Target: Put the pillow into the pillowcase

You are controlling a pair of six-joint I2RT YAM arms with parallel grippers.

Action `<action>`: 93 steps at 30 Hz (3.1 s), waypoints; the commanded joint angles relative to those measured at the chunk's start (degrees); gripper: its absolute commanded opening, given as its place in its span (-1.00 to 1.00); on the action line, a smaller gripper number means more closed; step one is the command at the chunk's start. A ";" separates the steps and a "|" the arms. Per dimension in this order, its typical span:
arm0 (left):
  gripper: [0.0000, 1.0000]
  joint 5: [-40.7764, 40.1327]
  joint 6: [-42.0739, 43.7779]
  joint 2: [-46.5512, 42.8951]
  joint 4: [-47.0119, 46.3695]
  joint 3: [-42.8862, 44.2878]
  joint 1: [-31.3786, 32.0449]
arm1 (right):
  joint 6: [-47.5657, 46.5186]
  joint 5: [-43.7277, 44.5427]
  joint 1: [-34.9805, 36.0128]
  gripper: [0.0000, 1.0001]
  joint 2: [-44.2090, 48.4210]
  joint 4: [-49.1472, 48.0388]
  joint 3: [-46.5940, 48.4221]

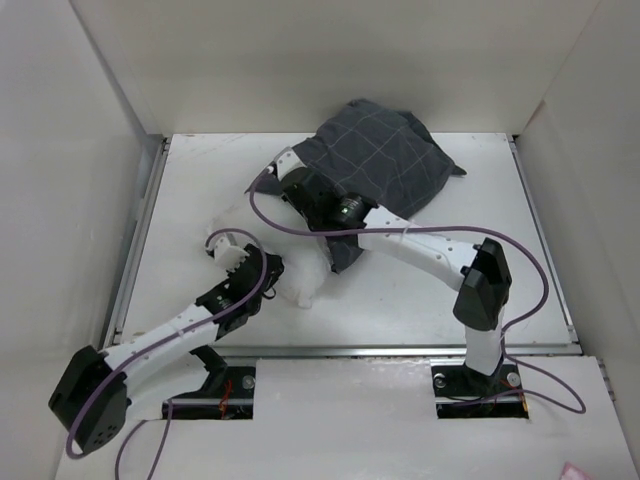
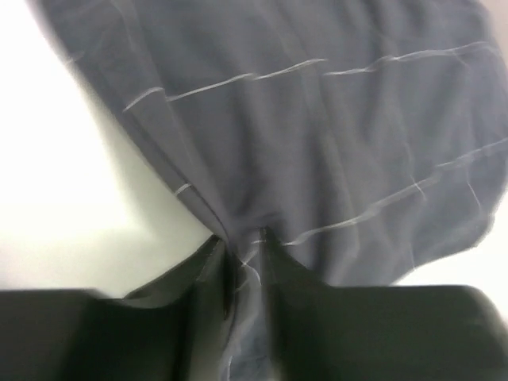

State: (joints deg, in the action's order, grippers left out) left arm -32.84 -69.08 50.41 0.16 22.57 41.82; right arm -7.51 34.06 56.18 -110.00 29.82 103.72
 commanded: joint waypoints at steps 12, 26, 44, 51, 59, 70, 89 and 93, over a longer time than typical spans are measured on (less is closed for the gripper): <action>-1.00 -0.30 16.51 6.19 -12.37 11.36 -1.04 | -0.13 -2.07 -0.64 -1.00 5.39 -5.47 0.71; -0.95 10.69 32.60 5.92 -38.82 23.48 -1.04 | -4.97 -46.67 -0.64 -1.00 19.21 -1.19 19.90; -0.94 37.21 37.42 16.65 -43.25 26.47 -0.43 | -2.60 -60.43 -4.24 -1.00 13.05 3.57 25.04; 0.57 39.09 42.71 6.47 -30.32 24.81 0.19 | -0.75 -59.90 -6.96 -1.00 17.00 -0.37 18.46; 1.00 9.16 41.31 -15.33 -11.44 25.58 -0.33 | 4.43 -61.75 -15.13 -1.00 26.05 -9.25 9.31; 1.00 -18.82 28.45 -24.03 13.51 32.29 -0.87 | 9.17 -55.60 -21.29 -1.00 26.59 -15.13 16.34; 1.00 14.28 23.38 0.19 2.91 24.44 -16.31 | 9.79 -59.02 -22.35 -1.00 25.17 -13.39 21.45; 1.00 23.77 25.57 5.66 4.41 29.55 -28.97 | 9.79 -59.02 -22.35 -1.00 27.38 -15.23 17.31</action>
State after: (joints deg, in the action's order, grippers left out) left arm -18.46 -47.37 55.86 9.08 48.10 19.00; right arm 1.78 -23.38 34.00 -86.50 24.58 121.71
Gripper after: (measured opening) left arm 0.997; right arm 0.020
